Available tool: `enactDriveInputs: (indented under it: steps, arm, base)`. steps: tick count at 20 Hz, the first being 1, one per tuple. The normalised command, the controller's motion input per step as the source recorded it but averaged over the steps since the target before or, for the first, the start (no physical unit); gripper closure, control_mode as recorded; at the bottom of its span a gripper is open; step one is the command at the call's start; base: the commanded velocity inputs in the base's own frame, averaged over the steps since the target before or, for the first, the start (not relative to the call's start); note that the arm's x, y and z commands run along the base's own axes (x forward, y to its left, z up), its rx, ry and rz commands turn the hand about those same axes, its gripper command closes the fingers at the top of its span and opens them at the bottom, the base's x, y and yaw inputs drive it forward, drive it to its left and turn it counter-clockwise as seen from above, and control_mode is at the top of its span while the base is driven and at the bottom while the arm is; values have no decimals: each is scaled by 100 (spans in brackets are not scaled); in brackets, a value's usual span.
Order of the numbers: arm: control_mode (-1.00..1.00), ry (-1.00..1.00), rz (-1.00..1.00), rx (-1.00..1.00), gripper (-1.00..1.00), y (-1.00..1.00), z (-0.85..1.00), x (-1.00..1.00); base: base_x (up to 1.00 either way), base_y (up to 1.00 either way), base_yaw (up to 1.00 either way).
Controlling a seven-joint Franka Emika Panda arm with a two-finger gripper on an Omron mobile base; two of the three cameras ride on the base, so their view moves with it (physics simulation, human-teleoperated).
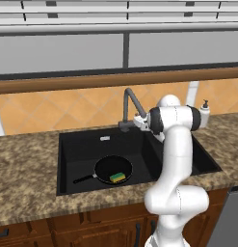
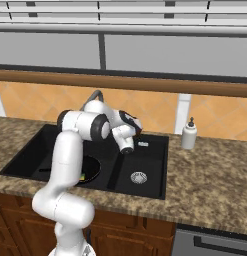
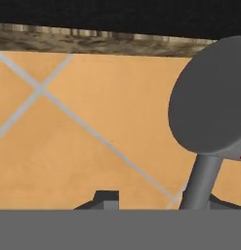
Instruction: Pick the pan and sponge and place them into the sink. Then turn on the water.
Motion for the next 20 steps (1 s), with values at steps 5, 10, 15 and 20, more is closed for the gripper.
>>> enactDriveInputs:
  steps: [5, 10, 15, 20]
  arm:
    - [-100, 0, -3, 12, 100, -100, 0, 0]
    - [-100, 0, 1, 23, 100, -100, 0, 0]
    - [-100, -3, 14, 28, 100, -87, 24, -35]
    - [-100, -16, 21, 29, 100, -71, 43, -83]
  base:
    - [0, 0, 0]
    - [0, 0, 0]
    - [0, 0, 0]
    - [0, 0, 0]
